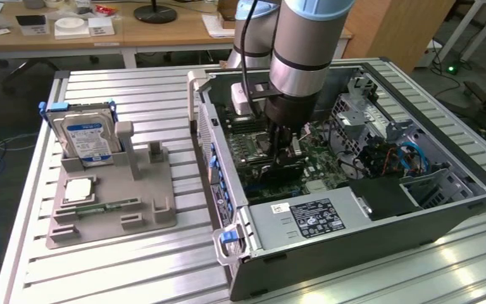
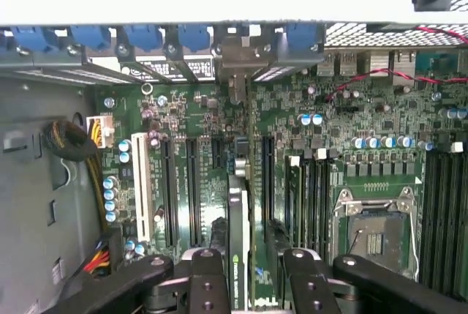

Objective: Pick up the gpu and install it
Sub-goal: 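Insert the gpu into the slot, then press down on the gpu until it lock into place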

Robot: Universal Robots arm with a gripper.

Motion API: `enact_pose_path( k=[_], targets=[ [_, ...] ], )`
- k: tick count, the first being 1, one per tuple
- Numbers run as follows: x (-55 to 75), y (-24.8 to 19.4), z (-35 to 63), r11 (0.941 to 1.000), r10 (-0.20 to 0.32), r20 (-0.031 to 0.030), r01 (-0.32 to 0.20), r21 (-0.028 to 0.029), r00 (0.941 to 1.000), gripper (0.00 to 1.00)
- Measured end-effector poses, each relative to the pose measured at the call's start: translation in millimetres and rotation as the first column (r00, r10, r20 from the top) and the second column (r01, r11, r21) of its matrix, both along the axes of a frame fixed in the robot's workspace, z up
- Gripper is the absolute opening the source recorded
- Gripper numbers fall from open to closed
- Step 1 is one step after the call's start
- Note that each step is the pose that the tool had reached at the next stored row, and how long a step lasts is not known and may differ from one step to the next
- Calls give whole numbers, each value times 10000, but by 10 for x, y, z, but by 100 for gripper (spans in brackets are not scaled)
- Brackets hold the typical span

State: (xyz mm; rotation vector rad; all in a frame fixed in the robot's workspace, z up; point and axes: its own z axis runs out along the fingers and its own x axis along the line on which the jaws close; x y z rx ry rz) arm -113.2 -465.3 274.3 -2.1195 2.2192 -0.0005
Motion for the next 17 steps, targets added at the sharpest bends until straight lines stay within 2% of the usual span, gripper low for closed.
enact_pose_path(
  k=[2,5,6,7,17],
  targets=[
    [0,0,1,10000,0,0,0,-1,10000,34],
    [0,0,1,10000,0,0,0,-2,10000,16],
    [0,0,1,10000,0,0,0,-2,10000,16],
    [0,0,1,10000,0,0,0,-1,10000,11],
    [0,0,1,10000,0,0,0,-1,10000,11]
  ],
)
